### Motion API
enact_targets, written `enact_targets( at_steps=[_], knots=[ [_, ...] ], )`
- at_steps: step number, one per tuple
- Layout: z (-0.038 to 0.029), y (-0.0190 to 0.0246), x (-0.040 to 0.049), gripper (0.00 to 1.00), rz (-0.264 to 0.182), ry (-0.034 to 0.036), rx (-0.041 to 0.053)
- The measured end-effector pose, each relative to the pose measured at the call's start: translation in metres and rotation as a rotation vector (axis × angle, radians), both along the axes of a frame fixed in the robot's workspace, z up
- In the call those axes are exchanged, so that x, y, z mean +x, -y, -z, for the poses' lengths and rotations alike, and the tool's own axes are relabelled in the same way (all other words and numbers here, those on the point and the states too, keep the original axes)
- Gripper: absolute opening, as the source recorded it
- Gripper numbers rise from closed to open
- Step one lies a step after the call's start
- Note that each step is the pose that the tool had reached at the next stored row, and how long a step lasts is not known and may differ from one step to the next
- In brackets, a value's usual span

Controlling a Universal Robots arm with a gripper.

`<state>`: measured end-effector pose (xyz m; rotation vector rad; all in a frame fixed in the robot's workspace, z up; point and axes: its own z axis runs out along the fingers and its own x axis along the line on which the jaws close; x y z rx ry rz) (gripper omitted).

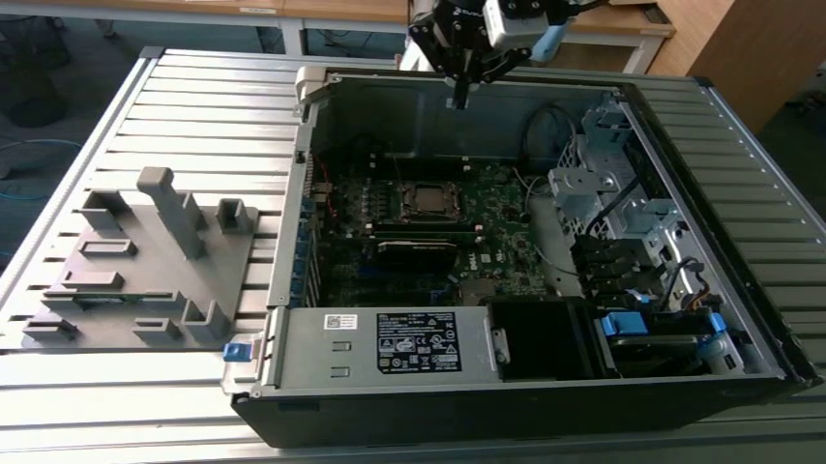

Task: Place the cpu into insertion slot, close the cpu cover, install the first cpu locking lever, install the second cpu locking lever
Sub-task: 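Close the cpu cover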

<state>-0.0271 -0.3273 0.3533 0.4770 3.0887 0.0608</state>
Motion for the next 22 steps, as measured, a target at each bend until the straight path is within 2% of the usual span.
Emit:
enact_targets(
  at_steps=[22],
  knots=[
    [0.0049, 0.0000, 0.0000, 0.10, 0.000, 0.0000, 0.0000]
  ],
)
